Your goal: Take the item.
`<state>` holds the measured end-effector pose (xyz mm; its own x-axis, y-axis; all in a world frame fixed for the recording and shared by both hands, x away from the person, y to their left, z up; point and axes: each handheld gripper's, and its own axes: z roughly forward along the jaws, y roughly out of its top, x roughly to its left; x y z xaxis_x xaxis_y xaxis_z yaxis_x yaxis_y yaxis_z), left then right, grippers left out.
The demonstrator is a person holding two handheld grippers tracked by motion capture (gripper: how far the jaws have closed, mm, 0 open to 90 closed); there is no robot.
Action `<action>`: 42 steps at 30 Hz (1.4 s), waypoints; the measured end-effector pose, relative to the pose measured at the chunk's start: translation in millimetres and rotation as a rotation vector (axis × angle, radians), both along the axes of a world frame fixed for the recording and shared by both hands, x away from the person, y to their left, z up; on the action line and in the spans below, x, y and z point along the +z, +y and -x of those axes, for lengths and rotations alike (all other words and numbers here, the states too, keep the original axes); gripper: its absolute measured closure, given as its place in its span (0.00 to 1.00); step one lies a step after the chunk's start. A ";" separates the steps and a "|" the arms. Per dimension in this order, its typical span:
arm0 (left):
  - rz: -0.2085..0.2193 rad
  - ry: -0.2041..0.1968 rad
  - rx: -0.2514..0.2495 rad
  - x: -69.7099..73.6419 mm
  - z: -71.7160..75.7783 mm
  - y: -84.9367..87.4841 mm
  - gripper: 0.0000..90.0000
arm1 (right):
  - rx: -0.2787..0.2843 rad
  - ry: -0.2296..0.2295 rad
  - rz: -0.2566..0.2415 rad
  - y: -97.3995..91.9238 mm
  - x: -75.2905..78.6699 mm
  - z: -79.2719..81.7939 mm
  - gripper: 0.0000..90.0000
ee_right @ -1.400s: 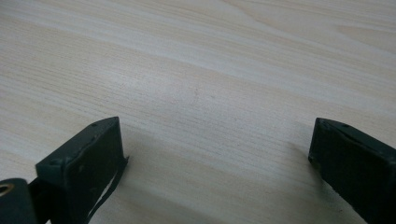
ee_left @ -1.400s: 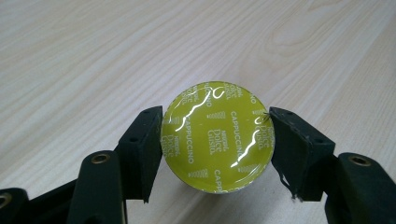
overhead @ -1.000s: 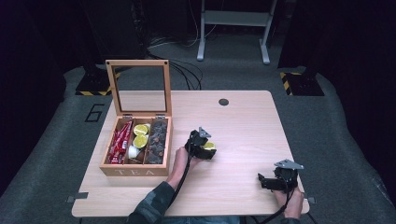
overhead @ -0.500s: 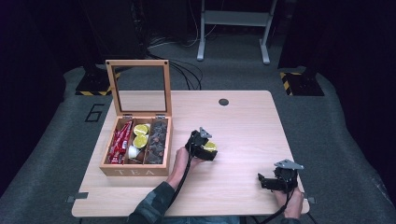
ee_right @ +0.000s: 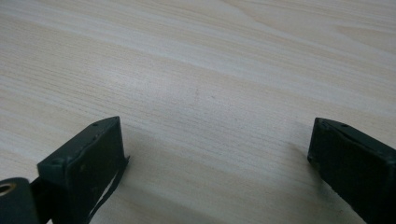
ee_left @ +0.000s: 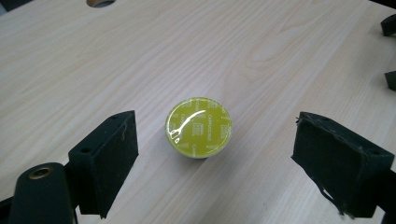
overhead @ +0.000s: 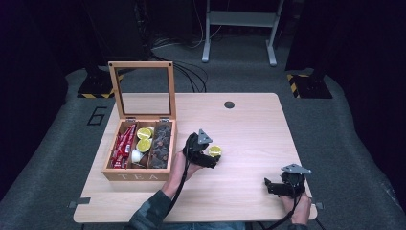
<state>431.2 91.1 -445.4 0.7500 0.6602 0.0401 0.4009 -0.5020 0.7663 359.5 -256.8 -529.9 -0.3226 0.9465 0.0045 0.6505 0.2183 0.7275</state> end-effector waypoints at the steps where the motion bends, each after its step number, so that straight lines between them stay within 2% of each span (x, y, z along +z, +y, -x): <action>1: 0.001 -0.003 -0.001 2.7 2.9 3.4 0.15 | 0.000 -0.001 0.001 -0.1 -0.1 -0.1 0.03; 7: 0.019 -0.041 0.021 13.1 19.5 27.7 0.14 | 0.000 -0.001 0.001 -0.1 0.0 0.0 0.03; 12: 0.041 -0.070 0.065 21.1 33.1 56.0 0.13 | -0.001 -0.001 0.000 0.0 -0.1 -0.1 0.03; 21: 0.039 -0.128 0.144 31.3 57.6 108.5 0.08 | -0.003 -0.002 0.000 0.1 -0.1 0.0 0.03; 24: 0.044 -0.146 0.187 28.9 68.7 127.0 0.06 | -0.002 -0.001 0.001 0.1 -0.1 0.0 0.03; 29: 0.052 -0.156 0.242 21.6 88.9 159.1 0.04 | -0.003 0.000 0.000 0.1 0.0 -0.1 0.03; 33: 0.075 -0.176 0.295 17.2 104.0 179.8 0.02 | 0.001 0.001 -0.001 -0.1 0.1 0.0 0.03; 37: 0.059 -0.207 0.360 14.0 117.9 197.3 0.00 | -0.001 0.003 -0.002 0.0 0.1 0.1 0.03; 39: 0.070 -0.226 0.390 10.6 125.9 206.2 0.00 | -0.001 0.003 -0.002 0.0 0.1 0.1 0.03; 42: 0.074 -0.232 0.429 4.4 139.0 222.0 0.00 | -0.005 0.002 -0.002 0.2 0.0 0.0 0.03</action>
